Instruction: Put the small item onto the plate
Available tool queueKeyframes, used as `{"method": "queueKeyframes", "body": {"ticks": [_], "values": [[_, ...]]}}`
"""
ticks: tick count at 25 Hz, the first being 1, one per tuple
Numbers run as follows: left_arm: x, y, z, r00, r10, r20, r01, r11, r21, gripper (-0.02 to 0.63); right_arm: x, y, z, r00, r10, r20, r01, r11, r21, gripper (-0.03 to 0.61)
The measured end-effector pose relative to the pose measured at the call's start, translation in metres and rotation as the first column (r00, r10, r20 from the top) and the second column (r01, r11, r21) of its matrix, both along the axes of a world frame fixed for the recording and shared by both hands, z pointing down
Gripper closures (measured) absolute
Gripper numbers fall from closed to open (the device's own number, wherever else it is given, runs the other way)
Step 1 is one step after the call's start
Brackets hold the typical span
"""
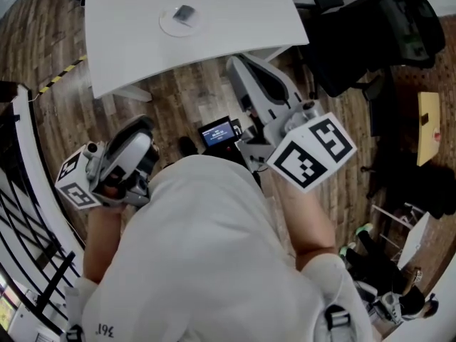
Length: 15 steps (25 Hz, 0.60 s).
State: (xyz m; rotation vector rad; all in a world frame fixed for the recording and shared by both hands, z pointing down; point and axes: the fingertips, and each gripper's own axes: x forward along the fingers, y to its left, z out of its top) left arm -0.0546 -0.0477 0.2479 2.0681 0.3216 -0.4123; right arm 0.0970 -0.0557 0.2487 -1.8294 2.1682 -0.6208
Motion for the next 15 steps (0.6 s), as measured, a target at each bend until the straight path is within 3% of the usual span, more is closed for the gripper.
{"method": "queueKeyframes", "body": {"ticks": [15], "values": [[0.023, 0.021, 0.005, 0.991, 0.131, 0.027, -0.13, 0.991, -0.019, 0.5, 0.015, 0.024, 0.001, 0.997, 0.077, -0.016, -0.077, 0.997, -0.013, 0.578]]}}
